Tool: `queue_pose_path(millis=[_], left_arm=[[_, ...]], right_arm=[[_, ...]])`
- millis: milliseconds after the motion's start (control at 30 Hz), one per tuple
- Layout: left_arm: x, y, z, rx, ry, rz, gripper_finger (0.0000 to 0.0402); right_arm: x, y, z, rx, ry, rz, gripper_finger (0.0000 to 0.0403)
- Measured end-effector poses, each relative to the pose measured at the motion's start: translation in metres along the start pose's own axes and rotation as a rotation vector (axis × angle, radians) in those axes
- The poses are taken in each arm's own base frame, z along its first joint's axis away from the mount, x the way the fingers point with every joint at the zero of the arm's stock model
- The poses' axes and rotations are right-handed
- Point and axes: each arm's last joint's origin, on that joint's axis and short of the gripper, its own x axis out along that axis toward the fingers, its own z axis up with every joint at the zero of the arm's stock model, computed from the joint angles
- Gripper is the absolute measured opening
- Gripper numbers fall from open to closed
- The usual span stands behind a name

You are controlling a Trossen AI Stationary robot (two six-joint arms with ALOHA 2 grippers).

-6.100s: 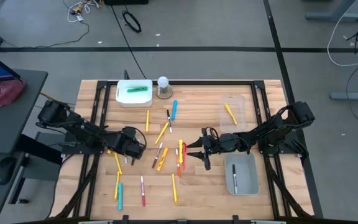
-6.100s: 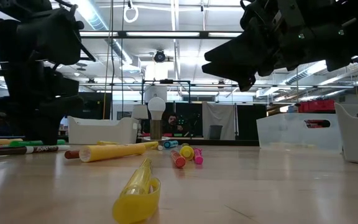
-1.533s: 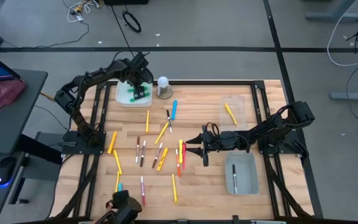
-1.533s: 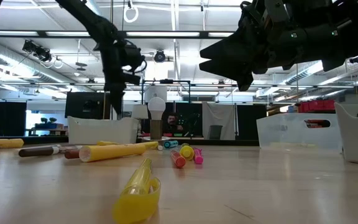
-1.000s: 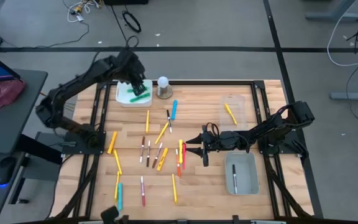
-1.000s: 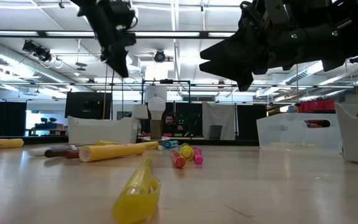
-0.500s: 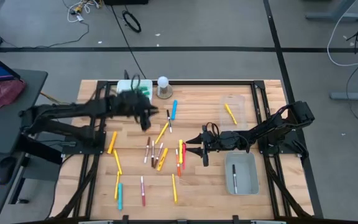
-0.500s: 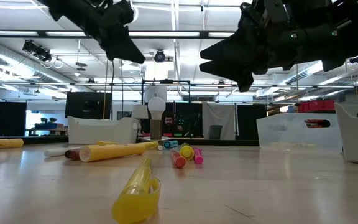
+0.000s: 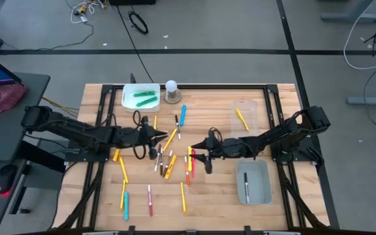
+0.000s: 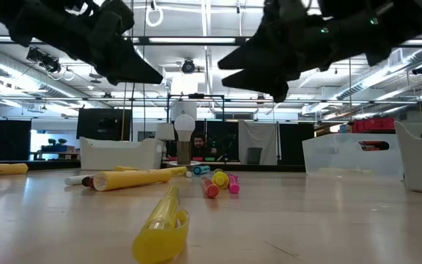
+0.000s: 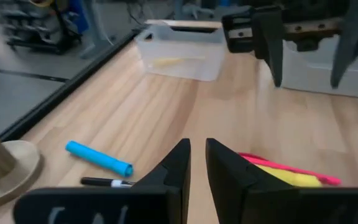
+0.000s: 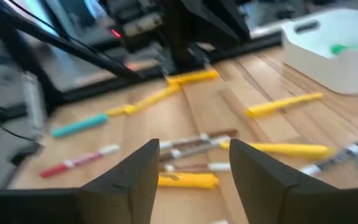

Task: Pick & Place Markers
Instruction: Put the pink pen into the transparent bin

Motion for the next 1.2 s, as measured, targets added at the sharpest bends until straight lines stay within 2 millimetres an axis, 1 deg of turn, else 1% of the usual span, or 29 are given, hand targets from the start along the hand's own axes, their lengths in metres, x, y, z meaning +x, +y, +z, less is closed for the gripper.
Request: queue_pose_path(millis=[167, 300, 433, 567, 633, 733, 900, 1200], left_arm=[[0.000, 0.002, -0.005, -0.005, -0.007, 0.024, 0.0055], [0.000, 0.002, -0.008, -0.001, 0.008, 0.022, 0.0055], [0.000, 0.001, -0.008, -0.031, 0.011, -0.007, 0.0055], [-0.001, -0.003, -0.010, -0.063, 0.029, -0.057, 0.0055], [-0.002, -0.007, -0.010, -0.065, 0.026, -0.075, 0.0055], [-0.001, -0.011, -0.014, -0.050, 0.043, -0.089, 0.0055], [-0.002, -0.012, -0.013, -0.052, 0.032, -0.078, 0.0055], [-0.001, -0.010, -0.012, -0.049, 0.016, -0.030, 0.0055]], right_arm=[[0.010, 0.005, 0.013, -0.009, 0.189, -0.136, 0.0221], [0.012, 0.001, 0.021, 0.082, 0.300, -0.233, 0.0231], [0.011, -0.005, 0.018, 0.177, 0.346, -0.297, 0.0233], [0.010, -0.006, 0.014, 0.253, 0.362, -0.324, 0.0230], [0.012, -0.003, 0.009, 0.261, 0.369, -0.322, 0.0228], [0.020, 0.000, -0.004, 0.262, 0.388, -0.323, 0.0224], [0.031, -0.004, -0.026, 0.333, 0.433, -0.373, 0.0224], [0.040, -0.003, -0.046, 0.384, 0.471, -0.375, 0.0223]])
